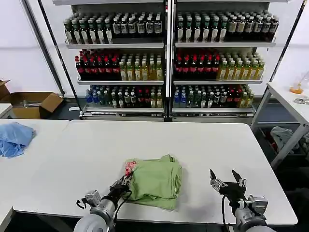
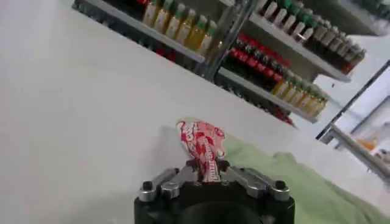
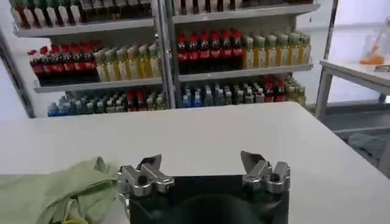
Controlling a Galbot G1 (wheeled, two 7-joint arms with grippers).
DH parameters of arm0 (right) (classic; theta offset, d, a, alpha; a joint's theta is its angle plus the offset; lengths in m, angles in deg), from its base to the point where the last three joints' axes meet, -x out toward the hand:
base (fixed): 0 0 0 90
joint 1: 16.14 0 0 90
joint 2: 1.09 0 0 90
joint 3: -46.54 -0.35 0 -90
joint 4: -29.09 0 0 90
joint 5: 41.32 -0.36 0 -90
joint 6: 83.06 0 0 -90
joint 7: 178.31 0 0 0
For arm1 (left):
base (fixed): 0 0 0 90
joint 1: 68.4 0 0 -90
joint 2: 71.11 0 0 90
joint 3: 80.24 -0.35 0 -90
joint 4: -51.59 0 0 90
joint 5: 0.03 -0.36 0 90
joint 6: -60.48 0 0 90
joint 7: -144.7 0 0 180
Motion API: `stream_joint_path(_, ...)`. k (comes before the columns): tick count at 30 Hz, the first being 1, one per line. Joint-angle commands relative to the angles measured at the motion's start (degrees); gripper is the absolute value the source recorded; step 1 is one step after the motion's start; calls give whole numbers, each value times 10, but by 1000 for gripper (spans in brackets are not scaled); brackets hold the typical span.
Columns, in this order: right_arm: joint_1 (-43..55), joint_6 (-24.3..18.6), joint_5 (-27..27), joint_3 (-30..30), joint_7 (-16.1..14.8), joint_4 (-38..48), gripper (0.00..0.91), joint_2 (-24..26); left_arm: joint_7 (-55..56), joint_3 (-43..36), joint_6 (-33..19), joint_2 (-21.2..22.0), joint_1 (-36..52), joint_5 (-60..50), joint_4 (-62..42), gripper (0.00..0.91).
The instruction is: Fold and organize the clothes.
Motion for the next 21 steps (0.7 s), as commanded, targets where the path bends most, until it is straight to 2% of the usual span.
stream_joint_path(1, -2, -1, -5, -5, 0, -3, 907, 4, -9, 66, 41, 3, -5, 225, 1, 20)
stream_joint_path(7, 1, -2, -8, -4, 0, -4, 907, 6, -6, 139, 58, 11, -3, 322, 10, 20)
stream_joint_path(9, 4, -2, -13, -4, 1, -5, 907, 7, -1, 178, 59, -3, 1, 343, 21, 20)
stream_joint_path(11, 7, -2, -14, -3, 1, -5, 907, 8, 4, 223, 59, -23, 5, 355, 26, 20)
stream_joint_path(17, 18, -2, -19, 3, 0, -7, 907, 7, 30, 379, 51, -147, 13, 351, 35, 20)
stream_joint_path(18, 19, -2, -19, 3, 0, -7, 907, 6, 35, 416, 44, -162, 0, 346, 53, 20)
stream_joint_path(21, 21, -3, -20, 6, 0, -7, 907, 4, 36, 459, 44, -189, -5, 326, 100, 20)
